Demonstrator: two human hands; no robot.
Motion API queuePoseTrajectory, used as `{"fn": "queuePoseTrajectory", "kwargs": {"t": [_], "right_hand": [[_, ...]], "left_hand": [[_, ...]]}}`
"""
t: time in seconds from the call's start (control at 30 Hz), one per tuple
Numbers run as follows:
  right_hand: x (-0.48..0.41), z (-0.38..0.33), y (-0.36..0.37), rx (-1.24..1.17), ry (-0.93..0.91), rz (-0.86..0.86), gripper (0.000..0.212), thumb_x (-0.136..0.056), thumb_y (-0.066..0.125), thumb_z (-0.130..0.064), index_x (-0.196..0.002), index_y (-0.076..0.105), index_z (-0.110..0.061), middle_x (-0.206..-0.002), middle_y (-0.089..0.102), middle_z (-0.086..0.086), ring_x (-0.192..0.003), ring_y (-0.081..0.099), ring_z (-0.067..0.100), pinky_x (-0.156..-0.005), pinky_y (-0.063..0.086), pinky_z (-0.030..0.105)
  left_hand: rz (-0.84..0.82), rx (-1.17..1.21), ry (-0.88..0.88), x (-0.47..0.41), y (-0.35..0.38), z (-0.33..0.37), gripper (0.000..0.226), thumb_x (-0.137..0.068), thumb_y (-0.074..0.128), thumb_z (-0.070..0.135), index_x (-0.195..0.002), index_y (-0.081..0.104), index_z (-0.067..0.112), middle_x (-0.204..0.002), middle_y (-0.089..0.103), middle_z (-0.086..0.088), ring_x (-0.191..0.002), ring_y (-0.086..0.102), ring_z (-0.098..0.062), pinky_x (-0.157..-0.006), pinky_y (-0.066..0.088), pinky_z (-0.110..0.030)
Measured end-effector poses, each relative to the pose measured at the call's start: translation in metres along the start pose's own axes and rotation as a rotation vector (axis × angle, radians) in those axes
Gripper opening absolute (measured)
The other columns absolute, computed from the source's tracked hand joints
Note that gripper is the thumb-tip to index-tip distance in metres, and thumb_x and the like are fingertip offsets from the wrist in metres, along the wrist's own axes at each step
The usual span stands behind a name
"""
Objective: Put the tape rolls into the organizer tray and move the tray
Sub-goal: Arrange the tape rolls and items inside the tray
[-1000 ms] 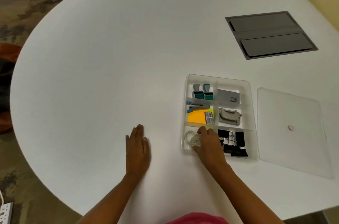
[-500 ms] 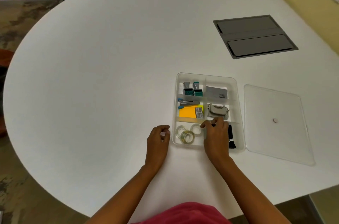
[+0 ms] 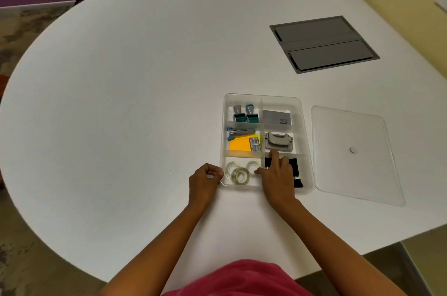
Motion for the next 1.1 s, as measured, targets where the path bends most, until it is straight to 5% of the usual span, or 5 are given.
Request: {"fn": "queuePoseTrajectory", "kwargs": {"t": [0.17, 0.5, 0.63, 0.77, 1.1], "right_hand": [[0.01, 0.002, 0.009, -0.026, -0.004, -0.03, 0.023, -0.089, 0.065, -0.02, -0.111, 0.068, -0.028, -0.146, 0.029, 0.011, -0.126, 0.034, 0.034, -0.101, 0.035, 0.035], [0.01, -0.003, 0.002, -0.173, 0.011, 0.06, 0.024, -0.085, 0.066, -0.006, -0.108, 0.066, -0.013, -0.13, 0.046, 0.015, -0.117, 0.043, 0.032, -0.089, 0.042, 0.032], [0.001, -0.015, -0.009, -0.322, -0.077, 0.09, 0.034, -0.074, 0.059, 0.015, -0.104, 0.063, -0.001, -0.106, 0.058, 0.019, -0.097, 0.057, 0.033, -0.064, 0.048, 0.034], [-0.014, -0.032, -0.005, -0.277, -0.189, 0.04, 0.033, -0.085, 0.057, 0.004, -0.117, 0.058, -0.006, -0.117, 0.059, 0.012, -0.107, 0.056, 0.027, -0.079, 0.054, 0.035], [-0.023, -0.036, -0.004, -0.189, -0.188, 0.061, 0.029, -0.083, 0.059, 0.004, -0.11, 0.062, -0.005, -0.11, 0.065, 0.013, -0.105, 0.057, 0.027, -0.077, 0.05, 0.034]], "left_hand": [[0.012, 0.0, -0.005, 0.002, 0.0, -0.001, 0.013, -0.085, 0.069, 0.019, -0.075, 0.066, 0.026, -0.072, 0.066, 0.006, -0.055, 0.065, -0.011, -0.057, 0.052, -0.026], [0.013, -0.018, -0.071, 0.001, 0.0, -0.005, 0.005, -0.086, 0.068, 0.024, -0.084, 0.07, 0.019, -0.078, 0.069, 0.003, -0.059, 0.067, -0.014, -0.054, 0.053, -0.027], [0.016, -0.001, -0.088, 0.001, -0.001, -0.006, 0.007, -0.084, 0.071, 0.026, -0.084, 0.073, 0.019, -0.075, 0.071, 0.003, -0.068, 0.073, -0.02, -0.072, 0.059, -0.038], [0.02, -0.009, -0.071, 0.0, -0.001, -0.007, 0.009, -0.083, 0.071, 0.027, -0.085, 0.074, 0.019, -0.079, 0.074, 0.0, -0.075, 0.074, -0.021, -0.083, 0.058, -0.039], [0.039, -0.056, -0.024, -0.002, -0.002, -0.004, 0.004, -0.083, 0.072, 0.023, -0.079, 0.074, 0.021, -0.068, 0.072, 0.002, -0.07, 0.072, -0.017, -0.076, 0.053, -0.025]]}}
Point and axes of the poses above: each hand's wrist, its own x-axis away from the middle knuckle, its own y-axis out of the palm, z = x × y, the point moved 5 cm from there along -x, towards the middle knuckle
